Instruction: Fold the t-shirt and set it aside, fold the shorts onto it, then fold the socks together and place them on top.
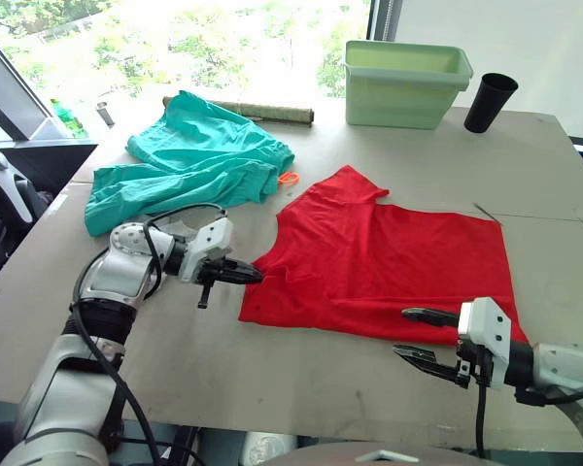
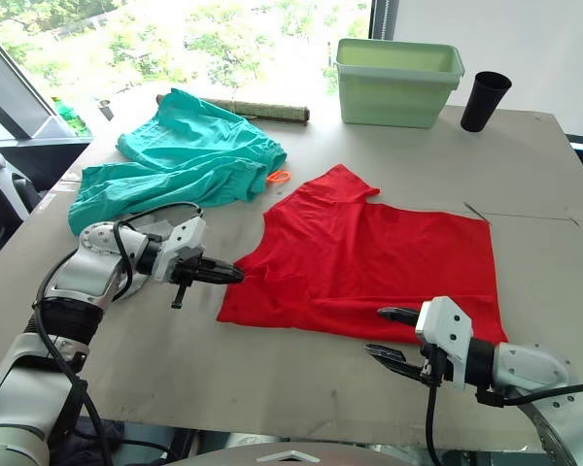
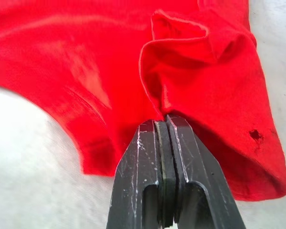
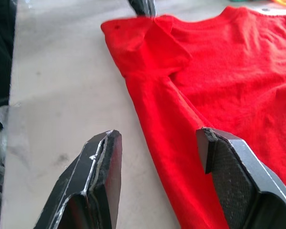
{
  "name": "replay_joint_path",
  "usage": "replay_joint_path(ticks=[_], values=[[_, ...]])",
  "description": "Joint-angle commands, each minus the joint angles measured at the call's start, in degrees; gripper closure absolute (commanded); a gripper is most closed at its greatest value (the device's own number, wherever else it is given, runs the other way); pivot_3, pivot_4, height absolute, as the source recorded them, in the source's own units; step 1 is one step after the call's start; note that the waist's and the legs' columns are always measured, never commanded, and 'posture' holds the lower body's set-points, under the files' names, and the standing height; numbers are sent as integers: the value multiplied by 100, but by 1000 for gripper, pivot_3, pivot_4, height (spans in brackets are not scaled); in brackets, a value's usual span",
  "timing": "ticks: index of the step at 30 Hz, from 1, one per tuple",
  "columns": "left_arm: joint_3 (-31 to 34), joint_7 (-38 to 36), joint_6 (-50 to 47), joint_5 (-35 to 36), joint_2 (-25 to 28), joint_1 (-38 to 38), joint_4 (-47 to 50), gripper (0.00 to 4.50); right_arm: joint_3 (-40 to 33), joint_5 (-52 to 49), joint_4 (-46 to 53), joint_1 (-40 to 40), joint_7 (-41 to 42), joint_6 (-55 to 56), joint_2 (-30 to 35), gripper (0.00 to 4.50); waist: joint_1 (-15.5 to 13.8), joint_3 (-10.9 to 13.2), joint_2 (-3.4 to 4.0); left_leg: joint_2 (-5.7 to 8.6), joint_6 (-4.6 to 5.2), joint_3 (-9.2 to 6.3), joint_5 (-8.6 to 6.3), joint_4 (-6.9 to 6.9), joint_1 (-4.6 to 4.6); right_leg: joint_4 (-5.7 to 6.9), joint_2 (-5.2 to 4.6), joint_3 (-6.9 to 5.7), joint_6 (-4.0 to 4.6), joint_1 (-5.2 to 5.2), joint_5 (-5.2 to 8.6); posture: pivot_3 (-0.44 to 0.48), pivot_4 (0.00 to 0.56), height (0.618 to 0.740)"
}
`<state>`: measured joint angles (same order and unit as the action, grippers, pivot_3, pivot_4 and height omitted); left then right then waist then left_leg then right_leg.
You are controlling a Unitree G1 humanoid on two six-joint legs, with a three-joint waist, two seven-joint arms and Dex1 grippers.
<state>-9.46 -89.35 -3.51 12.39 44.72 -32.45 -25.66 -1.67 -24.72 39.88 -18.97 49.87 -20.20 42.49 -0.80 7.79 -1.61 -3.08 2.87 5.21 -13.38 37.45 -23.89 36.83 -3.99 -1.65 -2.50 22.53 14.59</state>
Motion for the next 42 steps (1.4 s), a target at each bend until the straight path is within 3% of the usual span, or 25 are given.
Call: replay_joint_path(ticks=[1,4,9,12,20,21,22,25,30,33,35,38,40,42], values=[[140,17,237,-44,25,-265,-46,4290,18,-74,154,118,58,191,-52,1847,0,0,0,0,0,0,0,0,0,0,0,0,0,0,0,0,150,740],[81,-31,623,-151,45,-375,-135,4290,11,-179,300,211,29,277,-137,1847,7,0,0,0,0,0,0,0,0,1,2,0,-3,0,-1,0,150,740],[-91,-6,2111,-678,30,-671,-649,4290,117,-73,366,300,-52,304,-173,1847,-2,0,-1,0,0,0,0,0,0,0,4,-1,-10,0,-6,0,150,740],[-142,327,2830,-985,-76,-949,-1191,4290,156,-29,367,284,-96,299,-183,1847,-10,0,-1,1,0,3,0,1,0,0,3,0,-9,0,-6,0,150,740],[-131,785,3709,-1247,-392,-1451,-2164,4290,173,81,385,140,-159,303,-144,1847,0,-1,-4,3,0,3,0,2,-1,1,4,-1,-17,-1,-10,0,150,740],[-18,616,3062,-975,-436,-1450,-2040,4290,152,102,374,113,-215,272,-158,1847,1,-1,-4,3,0,4,0,2,-1,1,5,-1,-18,-1,-11,0,150,740],[66,490,2580,-779,-470,-1450,-1948,3759,135,116,362,94,-254,251,-170,1847,3,-1,-4,3,0,5,0,2,-1,1,5,-1,-19,-1,-11,0,150,740],[57,-214,-587,405,12,-1240,-896,2627,6,77,335,-37,-511,8,-249,1847,33,8,-22,0,0,3,0,3,-2,6,7,-1,-19,0,-11,0,150,740],[395,-215,-3794,1824,594,-460,1117,2627,-114,93,308,-332,-848,-131,-438,1847,118,7,-23,-13,-1,-9,0,2,0,15,17,1,-18,1,-9,0,150,740],[416,229,-4171,2033,720,695,2642,2627,-46,114,327,-485,-963,-103,-574,1847,133,7,-19,-14,-1,-13,0,1,4,15,13,1,-18,-5,-8,0,150,740],[443,985,-4058,1870,326,1169,3096,2627,19,152,333,-501,-1017,-78,-644,1847,131,7,-18,-12,-1,-11,0,-1,11,15,4,3,-11,-8,-4,0,150,740],[620,2247,-4515,1910,-560,1262,3120,3401,72,153,358,-507,-1046,-51,-726,1847,10,9,-25,-9,-4,-18,3,12,13,16,3,-6,2,-14,3,0,150,740],[762,2899,-4445,1797,-1041,1211,2947,4289,86,153,374,-505,-1051,-64,-741,1847,-9,6,-29,-11,-4,-23,3,34,10,20,7,-9,2,-17,2,0,150,740],[983,3620,-4382,1671,-1456,992,2578,4440,100,182,380,-521,-1033,-48,-727,1847,-10,5,-29,-9,-3,-22,3,40,11,23,4,-6,3,-19,2,0,150,740]])
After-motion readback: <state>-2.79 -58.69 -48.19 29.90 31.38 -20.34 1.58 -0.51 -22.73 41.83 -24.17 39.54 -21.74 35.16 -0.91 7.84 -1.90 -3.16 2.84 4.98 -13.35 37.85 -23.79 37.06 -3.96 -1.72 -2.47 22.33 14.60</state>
